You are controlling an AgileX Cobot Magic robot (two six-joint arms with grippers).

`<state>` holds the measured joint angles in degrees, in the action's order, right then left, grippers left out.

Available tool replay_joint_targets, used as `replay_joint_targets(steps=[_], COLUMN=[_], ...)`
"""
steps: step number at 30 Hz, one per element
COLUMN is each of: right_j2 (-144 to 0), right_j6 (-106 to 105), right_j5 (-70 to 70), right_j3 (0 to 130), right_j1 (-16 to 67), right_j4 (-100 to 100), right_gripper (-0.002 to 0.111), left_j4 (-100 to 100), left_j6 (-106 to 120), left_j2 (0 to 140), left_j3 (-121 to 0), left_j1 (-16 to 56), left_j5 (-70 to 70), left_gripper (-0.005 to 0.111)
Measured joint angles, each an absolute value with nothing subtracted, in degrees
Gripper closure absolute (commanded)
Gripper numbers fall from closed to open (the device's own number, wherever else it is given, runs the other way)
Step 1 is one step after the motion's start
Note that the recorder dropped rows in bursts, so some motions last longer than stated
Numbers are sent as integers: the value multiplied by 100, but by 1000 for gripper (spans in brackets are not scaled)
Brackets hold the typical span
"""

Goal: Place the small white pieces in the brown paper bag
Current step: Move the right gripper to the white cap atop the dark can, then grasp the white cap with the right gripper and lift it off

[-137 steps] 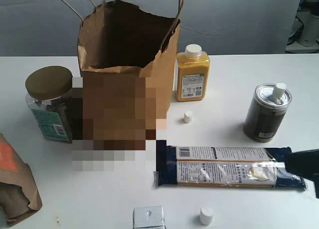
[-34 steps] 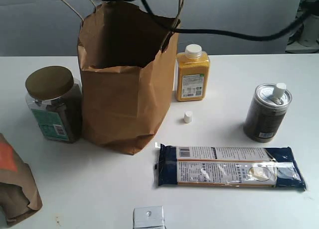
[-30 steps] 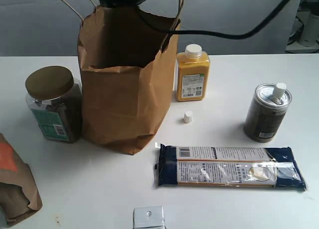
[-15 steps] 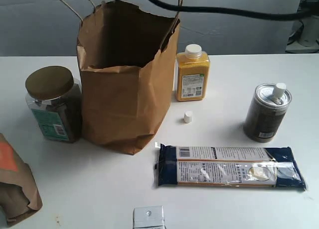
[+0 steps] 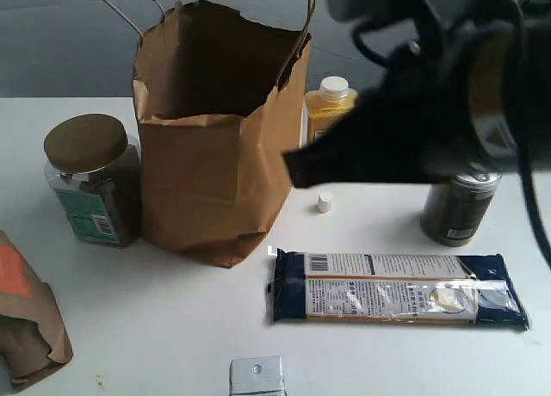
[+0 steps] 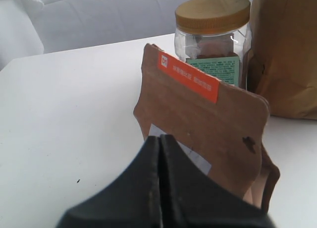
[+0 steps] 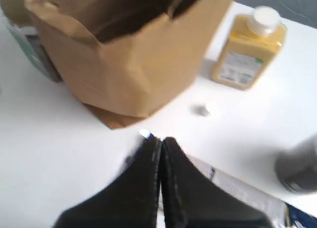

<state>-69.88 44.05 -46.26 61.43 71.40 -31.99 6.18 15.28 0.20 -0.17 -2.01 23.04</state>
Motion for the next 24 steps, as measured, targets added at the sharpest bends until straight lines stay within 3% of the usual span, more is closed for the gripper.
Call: replay_joint_targets(steps=[4,10,19,24], right_j2=[-6634,-6567,-6734,-7497], right_j6=[4838,4621,3230,2508], right_j5=[-5103,-5412,-4521,-4363], right_j3=[5379,5077,5077,5383], right_j1=[6897,5832,3801,3229], right_j4=[-3561,-3579,-2315,-1724], right_gripper=[108,105,75,61], left_j4=[618,618,618,618], left_j6=[1528,1528,1528,1528], left_j2=[20,20,20,20], left_j3=[-17,-17,-17,-17], left_j1=[-201,-201,-201,-201], left_j5=[2304,2304,2304,2304], left_gripper=[107,107,107,107])
